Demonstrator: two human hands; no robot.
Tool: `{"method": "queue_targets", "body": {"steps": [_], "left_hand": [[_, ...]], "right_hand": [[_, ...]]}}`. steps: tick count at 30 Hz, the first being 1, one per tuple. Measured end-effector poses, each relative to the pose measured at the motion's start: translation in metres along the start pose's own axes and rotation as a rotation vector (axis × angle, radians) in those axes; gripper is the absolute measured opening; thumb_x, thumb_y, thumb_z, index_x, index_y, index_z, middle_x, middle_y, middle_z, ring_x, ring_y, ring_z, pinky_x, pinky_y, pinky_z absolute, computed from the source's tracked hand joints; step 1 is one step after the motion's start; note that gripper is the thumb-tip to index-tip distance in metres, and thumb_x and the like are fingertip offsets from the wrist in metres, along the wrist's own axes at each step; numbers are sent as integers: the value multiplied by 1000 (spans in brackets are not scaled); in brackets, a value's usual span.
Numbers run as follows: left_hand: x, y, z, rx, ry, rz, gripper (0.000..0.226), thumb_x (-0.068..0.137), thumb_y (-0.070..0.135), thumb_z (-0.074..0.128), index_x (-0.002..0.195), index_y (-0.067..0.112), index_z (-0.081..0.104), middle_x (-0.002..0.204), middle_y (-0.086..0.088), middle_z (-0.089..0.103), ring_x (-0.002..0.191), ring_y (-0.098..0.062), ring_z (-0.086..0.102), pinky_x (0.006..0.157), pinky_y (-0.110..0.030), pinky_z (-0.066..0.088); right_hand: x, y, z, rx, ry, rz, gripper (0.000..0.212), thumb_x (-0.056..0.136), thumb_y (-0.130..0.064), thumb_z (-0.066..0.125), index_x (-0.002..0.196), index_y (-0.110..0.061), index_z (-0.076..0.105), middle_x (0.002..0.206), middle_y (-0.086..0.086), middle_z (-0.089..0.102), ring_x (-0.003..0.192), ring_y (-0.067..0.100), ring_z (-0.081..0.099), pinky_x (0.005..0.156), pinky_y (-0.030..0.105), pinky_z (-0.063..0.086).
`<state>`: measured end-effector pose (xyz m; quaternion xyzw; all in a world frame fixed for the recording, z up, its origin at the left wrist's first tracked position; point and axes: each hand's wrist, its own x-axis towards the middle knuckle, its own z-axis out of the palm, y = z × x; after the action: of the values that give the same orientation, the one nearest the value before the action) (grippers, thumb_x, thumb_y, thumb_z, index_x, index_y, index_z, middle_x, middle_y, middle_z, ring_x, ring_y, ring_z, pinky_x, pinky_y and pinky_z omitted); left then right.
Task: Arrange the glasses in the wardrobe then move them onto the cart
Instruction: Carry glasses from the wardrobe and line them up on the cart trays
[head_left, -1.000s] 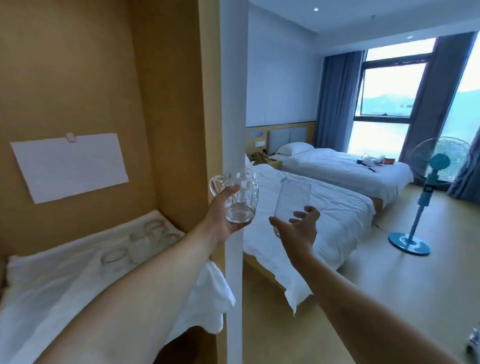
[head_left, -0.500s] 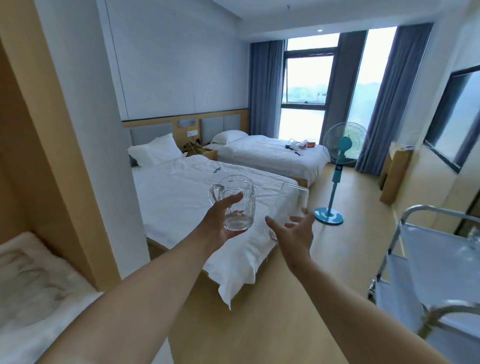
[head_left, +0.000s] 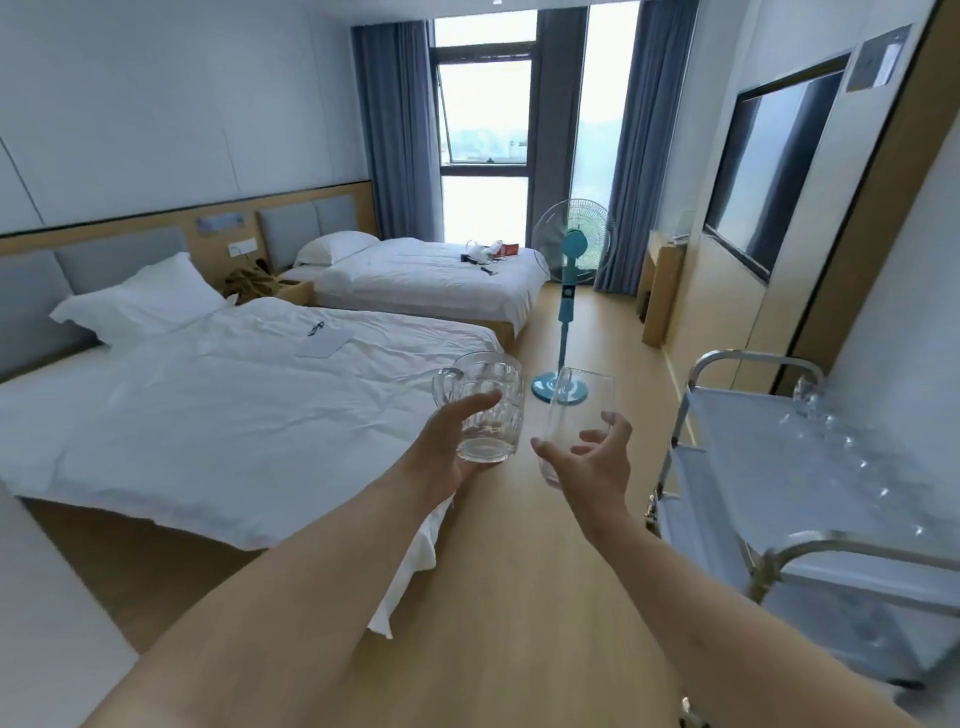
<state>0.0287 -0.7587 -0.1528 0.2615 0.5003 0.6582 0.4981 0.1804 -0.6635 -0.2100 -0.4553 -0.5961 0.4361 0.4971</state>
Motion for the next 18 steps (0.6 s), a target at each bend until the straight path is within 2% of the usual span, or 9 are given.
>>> {"method": "queue_targets", "body": {"steps": [2,6,11,15,18], "left_hand": [[27,3,1,-32,-15,-52,55,80,27,79,131,13,64,121,-17,71,105,-32,68,96,-44,53],[86,9,-2,-42,-50,-106,56,77,30,81,128,15,65,121,-17,72,113,-33,69,99,-46,54],[152,20,-7,-46,-170,-162,62,72,30,85,128,13,65,118,-19,72,98,-32,72,93,-45,57],[197,21,-2,-85,-276,-236,59,76,26,82,130,9,63,115,-19,72,95,-32,71,90,-46,57],[224,15,7,-89,-339,-298,59,78,25,79,131,6,62,111,-17,70,95,-31,68,91,-45,54]], "right_hand": [[17,6,6,-5,54,13,94,63,-38,94,136,-25,36,107,-6,54,91,7,59,82,33,50],[50,16,22,-43,154,46,95,63,-38,95,136,-24,36,106,-6,53,90,7,58,81,34,51],[86,21,43,-82,260,76,96,64,-38,94,138,-22,36,112,-1,56,90,8,59,82,39,54],[108,27,53,-87,352,94,99,62,-37,95,140,-20,37,113,1,57,93,15,62,71,25,48],[120,35,52,-108,404,117,97,62,-40,94,137,-23,36,110,-2,57,89,10,61,67,23,44]]}}
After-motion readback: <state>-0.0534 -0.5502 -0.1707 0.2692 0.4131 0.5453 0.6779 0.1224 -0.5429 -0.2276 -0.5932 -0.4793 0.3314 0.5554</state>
